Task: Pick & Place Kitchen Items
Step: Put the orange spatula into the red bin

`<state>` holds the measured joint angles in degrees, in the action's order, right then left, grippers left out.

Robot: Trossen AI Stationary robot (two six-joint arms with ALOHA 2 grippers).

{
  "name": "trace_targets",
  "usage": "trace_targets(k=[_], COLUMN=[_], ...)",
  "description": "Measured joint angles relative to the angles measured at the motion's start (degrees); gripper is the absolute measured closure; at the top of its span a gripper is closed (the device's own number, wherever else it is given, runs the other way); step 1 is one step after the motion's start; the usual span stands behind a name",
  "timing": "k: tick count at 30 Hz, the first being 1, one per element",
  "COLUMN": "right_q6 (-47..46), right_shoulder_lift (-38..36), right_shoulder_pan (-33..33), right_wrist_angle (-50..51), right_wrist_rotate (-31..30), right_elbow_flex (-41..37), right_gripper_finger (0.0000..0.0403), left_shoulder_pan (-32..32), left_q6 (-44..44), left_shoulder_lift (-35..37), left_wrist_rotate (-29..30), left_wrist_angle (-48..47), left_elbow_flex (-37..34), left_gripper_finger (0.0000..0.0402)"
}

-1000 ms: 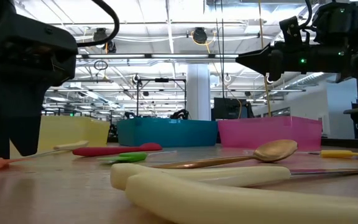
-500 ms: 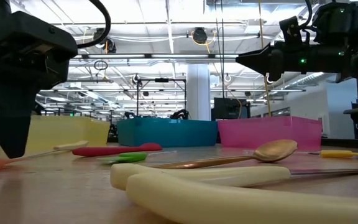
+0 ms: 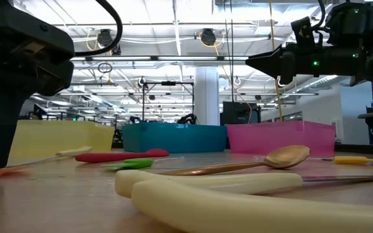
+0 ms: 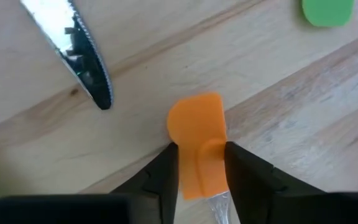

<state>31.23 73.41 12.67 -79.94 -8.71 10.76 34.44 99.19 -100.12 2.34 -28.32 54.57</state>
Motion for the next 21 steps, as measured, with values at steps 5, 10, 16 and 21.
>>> trace_targets(k=[5,10,16,21], right_q6=[-0.1,-0.1,-0.1,-0.1], right_shoulder_lift=[0.0,0.0,0.0,0.0], right_shoulder_pan=[0.0,0.0,0.0,0.0], right_wrist_angle=[0.0,0.0,0.0,0.0], right_wrist_rotate=[0.0,0.0,0.0,0.0], right_elbow_flex=[0.0,0.0,0.0,0.0], right_gripper_finger=[0.0232,0.0232,0.0232,0.0232], left_shoulder_pan=[-0.1,-0.1,-0.1,-1.4], left_q6=[-1.5,-1.8,-4.4,-10.3], left_shoulder_lift=[0.0,0.0,0.0,-0.1], left_wrist_rotate=[0.9,1.5,1.5,2.8], left_wrist_angle=[-0.1,-0.4,-2.6,-2.7], left_elbow_flex=[0.0,0.0,0.0,0.0], left_gripper_finger=[0.0301,0.0302,0.0285,0.0239])
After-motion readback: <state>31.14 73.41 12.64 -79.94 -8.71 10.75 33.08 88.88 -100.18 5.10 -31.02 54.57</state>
